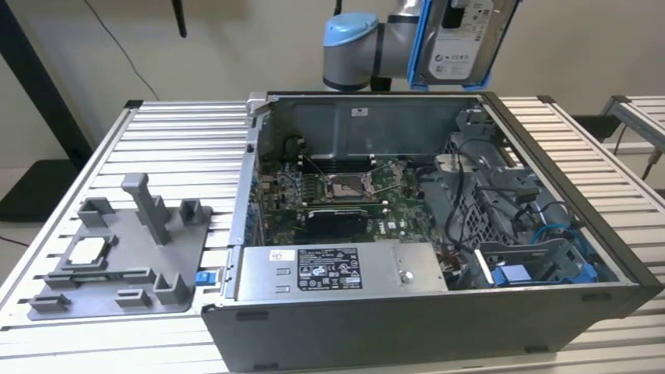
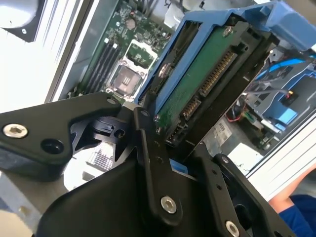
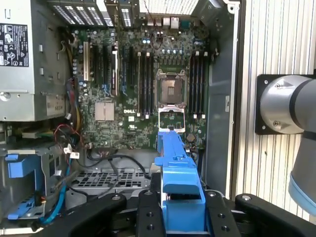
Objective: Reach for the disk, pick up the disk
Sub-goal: 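Pick up the disk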
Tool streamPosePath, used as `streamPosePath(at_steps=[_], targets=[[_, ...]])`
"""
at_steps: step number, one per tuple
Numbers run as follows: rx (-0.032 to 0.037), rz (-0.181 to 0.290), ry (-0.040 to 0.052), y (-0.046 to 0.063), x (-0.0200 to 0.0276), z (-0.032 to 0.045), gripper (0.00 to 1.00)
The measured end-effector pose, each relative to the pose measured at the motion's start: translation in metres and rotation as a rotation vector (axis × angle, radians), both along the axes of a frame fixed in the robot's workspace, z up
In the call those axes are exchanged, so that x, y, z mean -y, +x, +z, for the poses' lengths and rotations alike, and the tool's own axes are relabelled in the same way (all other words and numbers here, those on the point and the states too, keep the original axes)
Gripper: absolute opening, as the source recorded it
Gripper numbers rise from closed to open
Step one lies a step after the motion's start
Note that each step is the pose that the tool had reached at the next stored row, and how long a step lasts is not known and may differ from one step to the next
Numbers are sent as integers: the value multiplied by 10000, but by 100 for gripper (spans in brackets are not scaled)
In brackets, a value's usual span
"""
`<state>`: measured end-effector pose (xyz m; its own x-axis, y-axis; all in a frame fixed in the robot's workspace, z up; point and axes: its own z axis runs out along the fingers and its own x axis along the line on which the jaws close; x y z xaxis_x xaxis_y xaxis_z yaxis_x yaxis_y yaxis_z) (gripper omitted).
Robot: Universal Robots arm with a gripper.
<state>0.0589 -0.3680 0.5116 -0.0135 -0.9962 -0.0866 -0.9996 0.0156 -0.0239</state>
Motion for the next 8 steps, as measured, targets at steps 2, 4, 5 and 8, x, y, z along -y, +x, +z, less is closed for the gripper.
streamPosePath(at_steps=[2, 4, 5, 8], targets=[[0, 0, 1, 71, 0, 0, 0], [0, 1, 0, 141, 0, 0, 0], [0, -1, 0, 177, 0, 0, 0], [0, 0, 1, 277, 0, 0, 0]])
